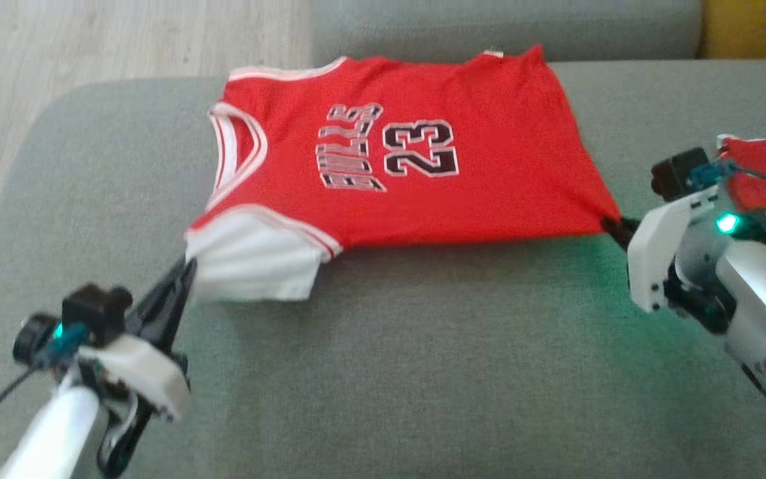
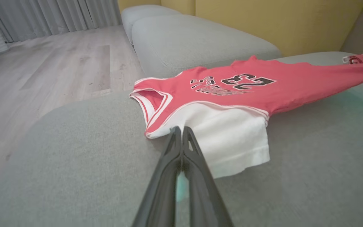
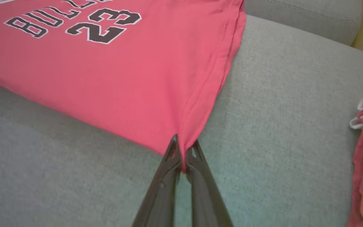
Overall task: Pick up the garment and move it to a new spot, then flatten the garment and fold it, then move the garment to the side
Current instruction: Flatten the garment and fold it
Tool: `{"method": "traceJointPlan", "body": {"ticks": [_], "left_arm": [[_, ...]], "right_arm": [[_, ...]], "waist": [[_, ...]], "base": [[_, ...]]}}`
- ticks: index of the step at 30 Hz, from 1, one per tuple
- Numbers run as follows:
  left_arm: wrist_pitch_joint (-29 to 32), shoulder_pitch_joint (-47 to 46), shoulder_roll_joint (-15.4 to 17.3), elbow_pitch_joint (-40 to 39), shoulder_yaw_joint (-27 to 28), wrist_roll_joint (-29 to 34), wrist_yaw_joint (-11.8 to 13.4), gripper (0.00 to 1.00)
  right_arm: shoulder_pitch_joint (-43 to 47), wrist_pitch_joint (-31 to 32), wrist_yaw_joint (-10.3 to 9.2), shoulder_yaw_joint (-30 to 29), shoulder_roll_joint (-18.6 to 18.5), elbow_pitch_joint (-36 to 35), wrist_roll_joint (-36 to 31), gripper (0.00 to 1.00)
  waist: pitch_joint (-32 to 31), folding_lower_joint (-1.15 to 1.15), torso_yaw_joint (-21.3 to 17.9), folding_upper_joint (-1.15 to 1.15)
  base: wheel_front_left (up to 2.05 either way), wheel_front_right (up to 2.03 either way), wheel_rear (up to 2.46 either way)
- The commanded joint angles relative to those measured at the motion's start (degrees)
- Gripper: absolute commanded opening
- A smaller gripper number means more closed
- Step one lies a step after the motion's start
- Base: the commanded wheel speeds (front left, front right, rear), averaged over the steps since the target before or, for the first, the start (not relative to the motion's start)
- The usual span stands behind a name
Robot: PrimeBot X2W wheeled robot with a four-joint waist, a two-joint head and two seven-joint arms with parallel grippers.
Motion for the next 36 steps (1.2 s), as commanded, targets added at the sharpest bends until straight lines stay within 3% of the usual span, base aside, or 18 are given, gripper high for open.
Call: {"method": "traceJointPlan", "body": {"ticks": [1, 8, 15, 29, 36], "left_arm": [[0.7, -0.52, 3.29, -3.09, 2.29, -0.6, 0.47, 0.0], [4.63, 8.5, 6.37, -14.69, 2.9, -3.48, 1.87, 0.0], [7.43, 9.01, 7.85, -20.36, 4.44, -4.96, 3.56, 0.0], [10.78, -3.08, 8.21, -15.27, 3.53, -4.65, 2.14, 0.0], [12.11, -13.04, 7.64, -7.48, 0.54, -3.26, 0.84, 0.0]], "right_arm": [[0.72, 0.89, 0.37, 0.58, -2.1, -2.28, 1.3, 0.0], [6.41, 5.42, 0.37, 4.05, -7.42, -12.51, 6.56, 0.0], [7.28, 4.9, 0.37, 1.36, -8.21, -15.36, 6.85, 0.0], [2.42, 3.22, 0.37, -5.05, -3.82, -11.29, 4.56, 0.0], [-2.7, 2.47, 0.37, -7.26, -0.21, -6.37, 2.87, 0.0]], "waist": [[-1.02, 0.01, -0.52, 0.0], [-3.69, 0.01, -0.87, 0.0], [-2.32, 0.01, -0.89, 0.0], [3.22, 0.01, -0.89, 0.0], [6.82, 0.01, -1.31, 0.0]], "base": [[0.0, 0.0, 0.0], [0.0, 0.0, 0.0], [0.0, 0.0, 0.0], [0.0, 0.0, 0.0], [0.0, 0.0, 0.0]]}}
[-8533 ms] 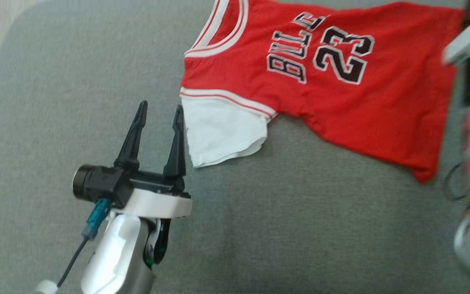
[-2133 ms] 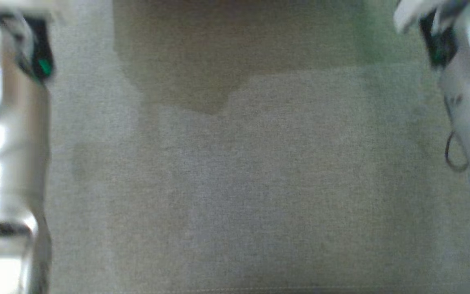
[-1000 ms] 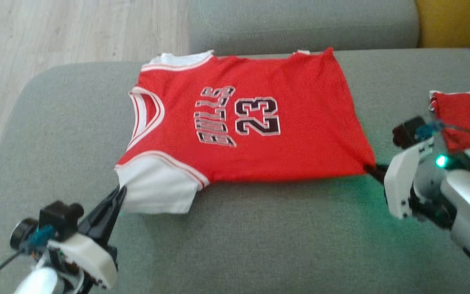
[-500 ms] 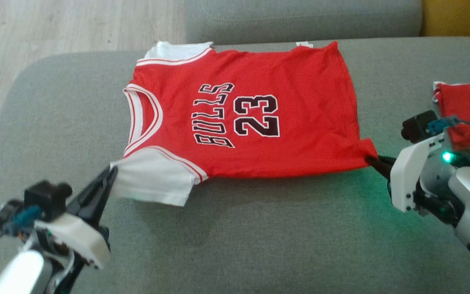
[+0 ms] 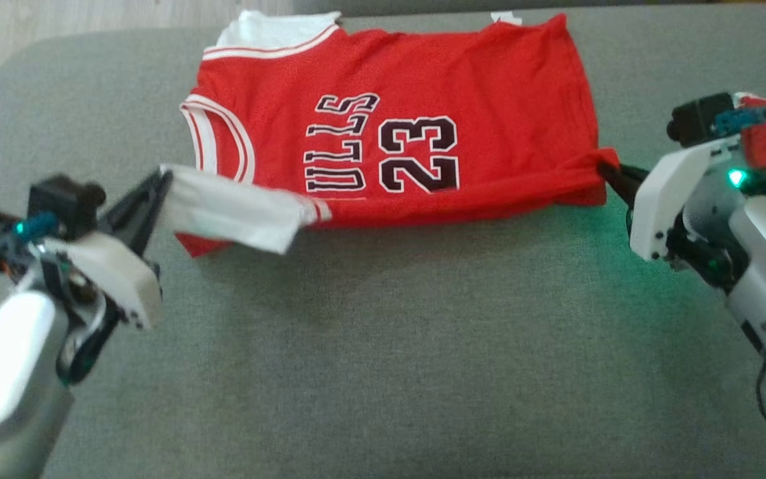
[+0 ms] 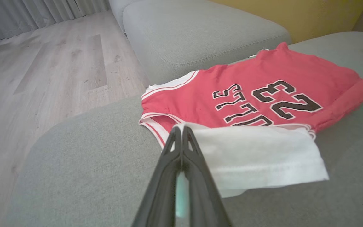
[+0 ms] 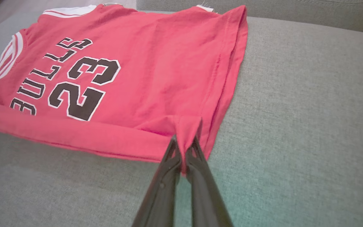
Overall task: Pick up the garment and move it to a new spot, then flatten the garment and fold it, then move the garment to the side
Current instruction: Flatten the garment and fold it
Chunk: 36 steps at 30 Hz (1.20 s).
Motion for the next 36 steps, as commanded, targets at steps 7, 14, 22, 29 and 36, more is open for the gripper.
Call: {"method": "traceJointPlan", "body": {"ticks": [7, 14, 22, 29, 36], "left_arm": [[-0.89, -12.94, 0.72, 9.11, -0.56, 0.82, -0.67, 0.0], [-2.46, -19.66, -1.36, 17.94, -4.34, 1.44, -0.84, 0.0], [-8.45, -26.51, -4.66, 25.41, -4.92, 1.51, 0.99, 1.0], [-25.18, -29.83, -10.18, 30.07, 1.01, -0.11, 6.7, 1.0], [-26.54, -24.43, -11.87, 23.29, 4.68, 1.6, 7.89, 1.0]], "right_arm": [[-4.59, -1.31, 0.37, -0.2, 2.46, 3.44, -1.64, 0.0], [-7.09, -2.8, 0.37, 0.7, 4.31, 6.45, -1.68, 0.0], [-11.92, -8.9, 0.37, -2.26, 6.88, 11.85, -1.1, 1.0], [-13.51, -27.48, 0.37, -9.15, 10.56, 17.82, -1.17, 1.0], [-10.28, -34.91, 0.37, -12.69, 12.19, 16.91, -1.89, 1.0]], "waist": [[2.96, -0.01, -0.44, 0.0], [4.53, -0.01, -0.83, 0.0], [6.47, -0.01, -0.96, 0.0], [5.36, -0.01, -0.09, 0.0], [2.23, -0.01, 0.24, 0.0]], "base": [[0.0, 0.0, 0.0], [0.0, 0.0, 0.0], [0.0, 0.0, 0.0], [0.0, 0.0, 0.0], [0.0, 0.0, 0.0]]}}
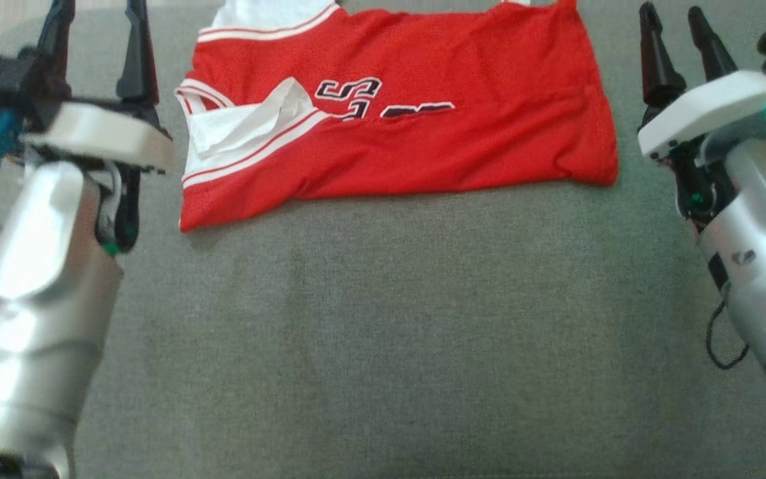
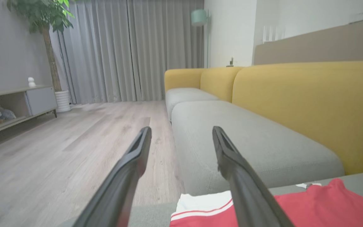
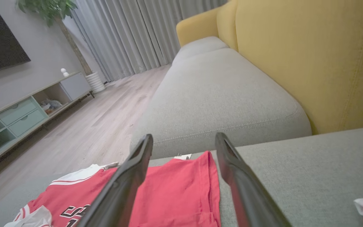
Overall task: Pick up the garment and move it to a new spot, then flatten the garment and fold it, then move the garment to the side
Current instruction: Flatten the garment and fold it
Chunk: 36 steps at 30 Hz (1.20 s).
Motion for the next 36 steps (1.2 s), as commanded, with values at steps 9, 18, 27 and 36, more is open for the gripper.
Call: {"method": "traceJointPlan", "body": {"ticks": [9, 18, 27, 36], "left_arm": [[-0.49, 21.12, -2.39, -23.67, 11.02, 8.27, 5.45, 1.0], [-0.5, 36.57, -8.01, -29.2, 15.87, 13.93, 6.49, 1.0], [-0.5, 37.4, -10.52, -27.83, 19.2, 17.47, 3.96, 1.0], [2.81, 26.9, -8.97, -9.59, 18.84, 18.22, 2.29, 1.0]], "right_arm": [[18.9, -1.06, 0.37, -20.57, 5.84, -22.34, -22.21, 1.0], [38.64, -1.06, 0.37, -30.73, 13.18, -37.16, -34.55, 1.0], [40.5, -1.07, 0.37, -27.66, 13.26, -40.91, -31.9, 1.0], [38.92, -1.07, 0.37, -27.07, 13.27, -42.52, -31.82, 1.0]], "waist": [[-4.18, 0.01, -0.71, 0.0], [-5.18, 0.01, -0.78, 0.0], [-2.23, 0.01, -1.72, 0.0], [3.11, 0.01, -2.28, 0.0]], "base": [[0.0, 0.0, 0.0], [0.0, 0.0, 0.0], [0.0, 0.0, 0.0], [0.0, 0.0, 0.0]]}}
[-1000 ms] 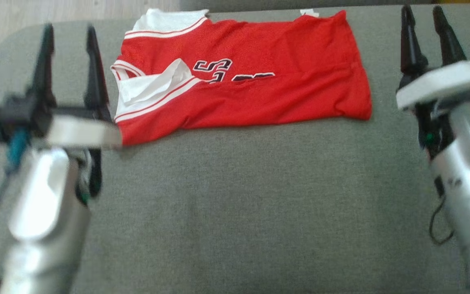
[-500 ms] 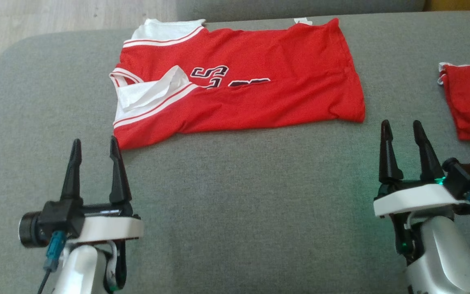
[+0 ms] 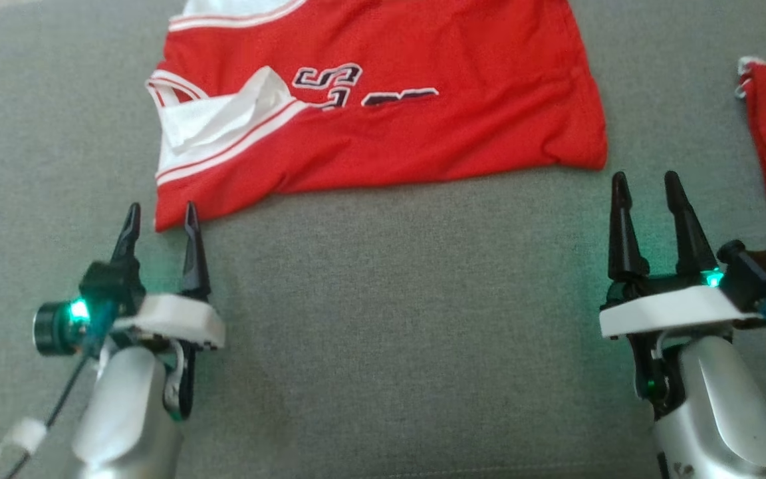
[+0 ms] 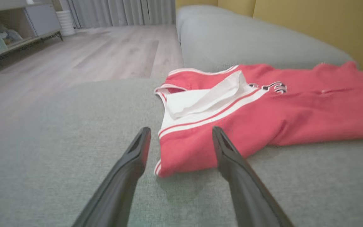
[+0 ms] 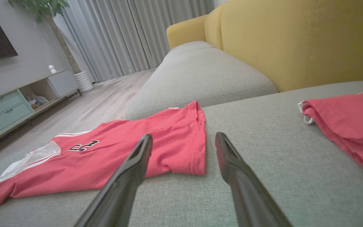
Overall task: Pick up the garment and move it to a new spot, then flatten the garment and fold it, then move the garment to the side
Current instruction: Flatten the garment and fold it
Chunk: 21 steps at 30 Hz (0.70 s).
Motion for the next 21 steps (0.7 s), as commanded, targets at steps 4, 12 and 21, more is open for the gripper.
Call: {"method": "traceJointPlan", "body": {"ticks": [4, 12, 21], "left_arm": [[1.43, -6.63, 2.94, 5.78, 2.75, 0.04, 0.87, 1.0], [4.05, -11.23, 4.21, 14.0, 2.15, 0.06, 0.5, 1.0], [5.23, -13.46, 4.46, 19.71, 0.62, -0.55, -2.16, 0.0]], "right_arm": [[-2.84, -0.36, 0.37, 1.87, 0.09, -2.49, 0.7, 1.0], [-3.07, -0.36, 0.37, 1.93, 0.09, -2.98, 0.98, 1.0], [-3.01, -0.36, 0.37, 1.88, 0.09, -2.66, 0.79, 1.0]], "waist": [[3.0, -0.01, -0.97, 0.0], [5.21, -0.01, -1.75, 0.0], [5.1, -0.01, -1.54, 0.0]], "base": [[0.0, 0.0, 0.0], [0.0, 0.0, 0.0], [0.0, 0.0, 0.0]]}}
